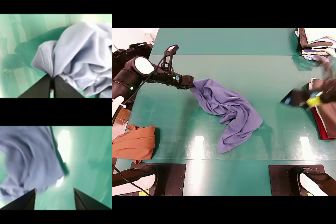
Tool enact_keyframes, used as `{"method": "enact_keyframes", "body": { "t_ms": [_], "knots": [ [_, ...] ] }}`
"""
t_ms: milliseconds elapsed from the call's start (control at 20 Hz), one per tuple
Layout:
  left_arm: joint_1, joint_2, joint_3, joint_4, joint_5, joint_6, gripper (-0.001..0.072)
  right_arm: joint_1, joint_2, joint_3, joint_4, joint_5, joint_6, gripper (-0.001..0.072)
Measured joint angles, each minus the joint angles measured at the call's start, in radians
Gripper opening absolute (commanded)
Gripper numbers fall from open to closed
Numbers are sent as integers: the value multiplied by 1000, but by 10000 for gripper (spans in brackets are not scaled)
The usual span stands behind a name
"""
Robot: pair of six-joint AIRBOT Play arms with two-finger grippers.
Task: Fold the shirts.
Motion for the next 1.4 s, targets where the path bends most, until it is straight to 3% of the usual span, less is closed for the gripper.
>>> {"method": "enact_keyframes", "body": {
  "t_ms": [250, 500, 550, 650, 700, 1000, 1400],
  "knots": [
    [0, 5, 22, 9, 0, 0, 26, 2, -78, -348, 203, -185, -30, 469],
    [0, 6, 27, 12, 2, 0, 26, 6, -218, -405, 407, -320, -135, 427],
    [0, 6, 27, 12, 1, 0, 26, 10, -246, -394, 426, -331, -147, 362],
    [0, 6, 27, 12, 2, 0, 26, 30, -302, -359, 452, -346, -171, 90],
    [0, 6, 27, 13, 2, 0, 26, 46, -327, -336, 462, -351, -187, 19],
    [0, 57, 55, 49, 2, 0, 25, 95, -336, -159, 430, -369, -244, 17],
    [0, 323, 388, 161, -21, -2, 25, -40, 2, 285, 239, -315, -226, 17]
  ]
}}
